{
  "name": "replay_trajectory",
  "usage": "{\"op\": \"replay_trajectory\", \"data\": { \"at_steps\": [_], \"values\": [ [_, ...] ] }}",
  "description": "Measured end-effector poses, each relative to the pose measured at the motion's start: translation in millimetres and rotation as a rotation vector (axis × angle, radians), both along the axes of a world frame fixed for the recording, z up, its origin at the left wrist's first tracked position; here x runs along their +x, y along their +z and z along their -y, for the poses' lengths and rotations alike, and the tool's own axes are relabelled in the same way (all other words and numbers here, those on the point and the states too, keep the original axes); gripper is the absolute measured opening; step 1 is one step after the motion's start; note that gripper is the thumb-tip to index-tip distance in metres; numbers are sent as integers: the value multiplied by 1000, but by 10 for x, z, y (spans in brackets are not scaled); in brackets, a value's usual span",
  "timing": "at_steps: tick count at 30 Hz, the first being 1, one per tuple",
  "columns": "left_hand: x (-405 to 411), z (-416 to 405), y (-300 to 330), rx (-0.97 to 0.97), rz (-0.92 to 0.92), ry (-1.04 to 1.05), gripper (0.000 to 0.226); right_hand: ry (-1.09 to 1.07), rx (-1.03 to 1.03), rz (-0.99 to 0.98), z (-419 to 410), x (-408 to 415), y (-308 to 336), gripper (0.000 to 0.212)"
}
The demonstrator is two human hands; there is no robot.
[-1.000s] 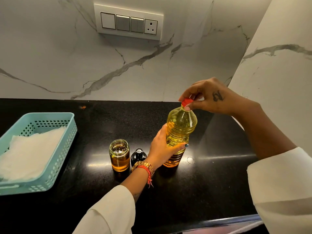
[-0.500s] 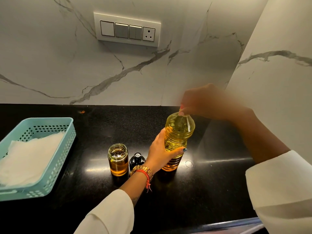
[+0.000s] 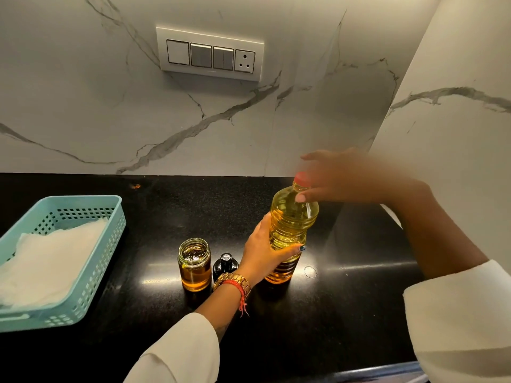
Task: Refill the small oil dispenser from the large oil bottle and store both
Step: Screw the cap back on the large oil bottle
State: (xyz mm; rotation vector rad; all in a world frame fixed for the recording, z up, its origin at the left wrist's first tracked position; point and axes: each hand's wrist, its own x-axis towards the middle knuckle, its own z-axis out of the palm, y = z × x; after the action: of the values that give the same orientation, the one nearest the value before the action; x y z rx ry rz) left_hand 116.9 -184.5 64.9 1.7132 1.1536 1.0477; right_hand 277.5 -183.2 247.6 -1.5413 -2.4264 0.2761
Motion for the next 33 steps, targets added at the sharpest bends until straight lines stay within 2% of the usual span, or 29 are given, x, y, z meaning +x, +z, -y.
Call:
{"op": "replay_trajectory", "data": {
  "at_steps": [2, 5, 8, 10, 14, 16, 18, 21, 24, 27, 31, 33],
  "values": [
    [5, -1, -2, -3, -3, -1, 72, 89, -39, -64, 20, 28, 50, 78],
    [7, -6, -8, -7, -4, 3, 72, 189, 75, -55, -14, -15, 38, 37],
    [-1, -7, 1, -9, -1, 5, 71, 163, 148, -36, -55, -63, 27, 23],
    [0, -2, 8, -10, 2, 5, 72, 130, 190, 6, -83, -84, 4, 28],
    [2, 1, 5, -7, -9, 3, 73, 3, 204, 73, -90, -117, -55, 69],
    [3, 2, 0, -2, -10, 6, 72, -13, 128, 64, -72, -58, -31, 79],
    [1, -1, -2, 4, -14, 9, 71, 43, 46, -19, -60, -3, 13, 70],
    [2, -3, -3, 2, -13, 9, 72, 172, 64, -73, -71, -21, 40, 37],
    [1, 0, 0, -5, -11, 3, 73, 161, 95, -63, -89, -71, 27, 25],
    [0, 0, 1, 0, -15, 4, 72, 102, 170, -30, -110, -78, -4, 29],
    [0, -4, -1, -6, -20, 4, 71, -25, 270, -15, -95, -139, -140, 52],
    [3, -1, -1, -11, -19, 0, 72, -45, 249, 23, -81, -111, -168, 65]
  ]
}}
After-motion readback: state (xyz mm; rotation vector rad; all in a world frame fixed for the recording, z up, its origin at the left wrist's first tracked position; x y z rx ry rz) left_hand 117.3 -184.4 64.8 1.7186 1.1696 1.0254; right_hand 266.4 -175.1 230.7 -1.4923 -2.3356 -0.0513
